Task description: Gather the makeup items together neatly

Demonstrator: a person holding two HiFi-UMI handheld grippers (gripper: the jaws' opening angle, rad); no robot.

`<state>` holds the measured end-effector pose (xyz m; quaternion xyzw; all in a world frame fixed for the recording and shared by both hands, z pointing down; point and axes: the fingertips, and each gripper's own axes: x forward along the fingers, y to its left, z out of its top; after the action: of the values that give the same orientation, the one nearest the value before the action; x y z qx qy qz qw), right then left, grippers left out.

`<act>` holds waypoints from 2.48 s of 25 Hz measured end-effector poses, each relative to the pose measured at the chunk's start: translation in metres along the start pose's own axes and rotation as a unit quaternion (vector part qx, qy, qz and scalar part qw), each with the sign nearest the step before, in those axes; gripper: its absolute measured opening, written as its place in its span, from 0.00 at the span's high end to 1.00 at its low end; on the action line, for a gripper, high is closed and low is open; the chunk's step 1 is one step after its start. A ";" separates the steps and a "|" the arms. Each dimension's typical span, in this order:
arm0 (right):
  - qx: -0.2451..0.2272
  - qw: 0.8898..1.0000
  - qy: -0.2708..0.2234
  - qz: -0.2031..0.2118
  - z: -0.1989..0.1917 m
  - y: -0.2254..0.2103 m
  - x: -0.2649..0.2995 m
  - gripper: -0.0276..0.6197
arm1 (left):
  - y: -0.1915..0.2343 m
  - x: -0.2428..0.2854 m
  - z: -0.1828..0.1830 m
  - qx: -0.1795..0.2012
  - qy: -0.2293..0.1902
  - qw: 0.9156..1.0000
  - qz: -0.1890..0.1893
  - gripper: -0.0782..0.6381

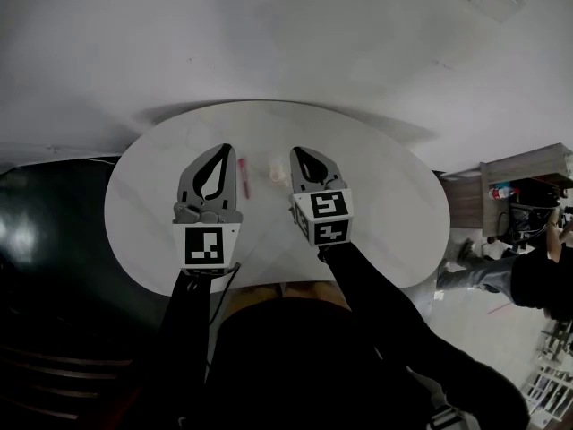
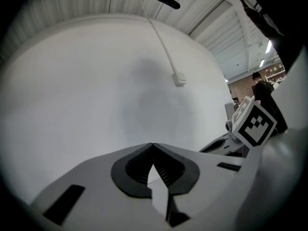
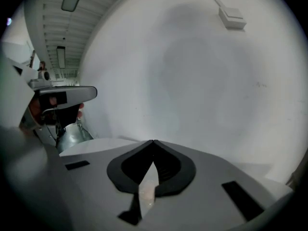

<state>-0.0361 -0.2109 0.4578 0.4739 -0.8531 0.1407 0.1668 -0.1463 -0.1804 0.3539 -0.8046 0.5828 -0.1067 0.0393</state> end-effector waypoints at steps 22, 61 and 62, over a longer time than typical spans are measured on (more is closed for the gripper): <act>-0.042 0.991 -0.129 0.000 0.052 -0.108 -0.127 0.91 | -0.119 0.009 0.062 0.025 -0.028 0.999 0.018 0.87; -0.064 0.985 -0.158 0.001 0.054 -0.097 -0.170 0.92 | -0.137 -0.014 0.085 0.029 -0.062 0.997 0.021 0.87; -0.066 0.985 -0.158 0.001 0.053 -0.097 -0.170 0.92 | -0.137 -0.014 0.085 0.029 -0.062 0.997 0.022 0.87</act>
<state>0.1230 -0.1524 0.3466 0.4777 -0.8764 0.0076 0.0611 -0.0043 -0.1289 0.2949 -0.7954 0.5933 -0.0723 0.1007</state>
